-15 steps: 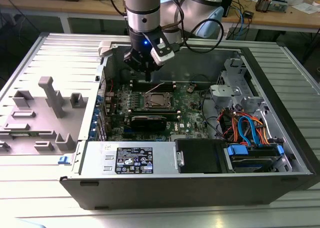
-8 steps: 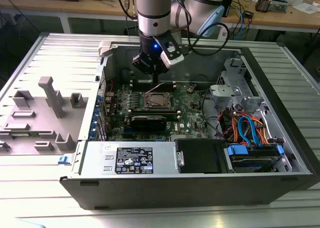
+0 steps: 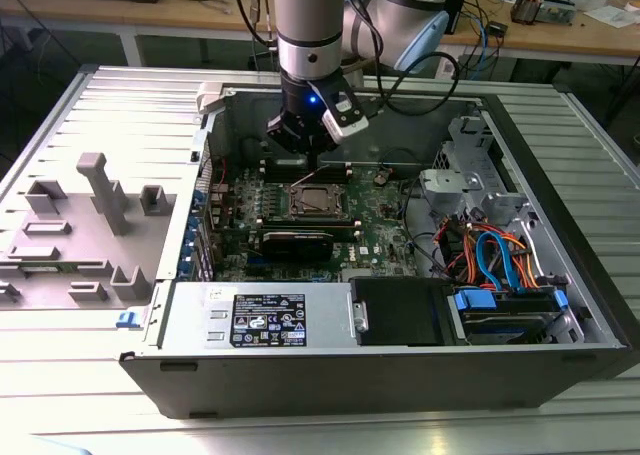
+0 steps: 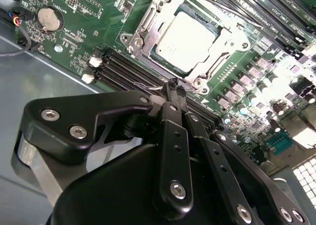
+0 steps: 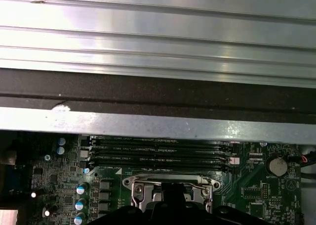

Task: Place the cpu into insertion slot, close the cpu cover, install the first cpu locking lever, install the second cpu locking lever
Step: 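Install the first cpu locking lever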

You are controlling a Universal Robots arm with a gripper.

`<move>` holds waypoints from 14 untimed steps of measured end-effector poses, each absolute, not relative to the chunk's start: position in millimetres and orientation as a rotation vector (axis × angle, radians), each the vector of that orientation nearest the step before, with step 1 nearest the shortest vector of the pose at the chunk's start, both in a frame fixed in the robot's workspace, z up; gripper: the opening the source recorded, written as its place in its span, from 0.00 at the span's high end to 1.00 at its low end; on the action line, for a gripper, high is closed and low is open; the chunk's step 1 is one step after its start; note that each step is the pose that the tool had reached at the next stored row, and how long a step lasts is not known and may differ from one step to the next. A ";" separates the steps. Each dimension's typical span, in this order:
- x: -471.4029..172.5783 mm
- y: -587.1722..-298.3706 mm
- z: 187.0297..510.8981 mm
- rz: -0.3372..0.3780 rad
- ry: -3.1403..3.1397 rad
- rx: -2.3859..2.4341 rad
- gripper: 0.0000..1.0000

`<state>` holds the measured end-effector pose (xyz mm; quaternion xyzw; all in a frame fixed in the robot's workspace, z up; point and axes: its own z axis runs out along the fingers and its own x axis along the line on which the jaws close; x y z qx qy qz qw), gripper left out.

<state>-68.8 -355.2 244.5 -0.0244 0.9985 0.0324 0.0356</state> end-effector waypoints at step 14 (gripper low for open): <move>-68.8 -353.1 244.3 0.094 3.068 -0.075 0.89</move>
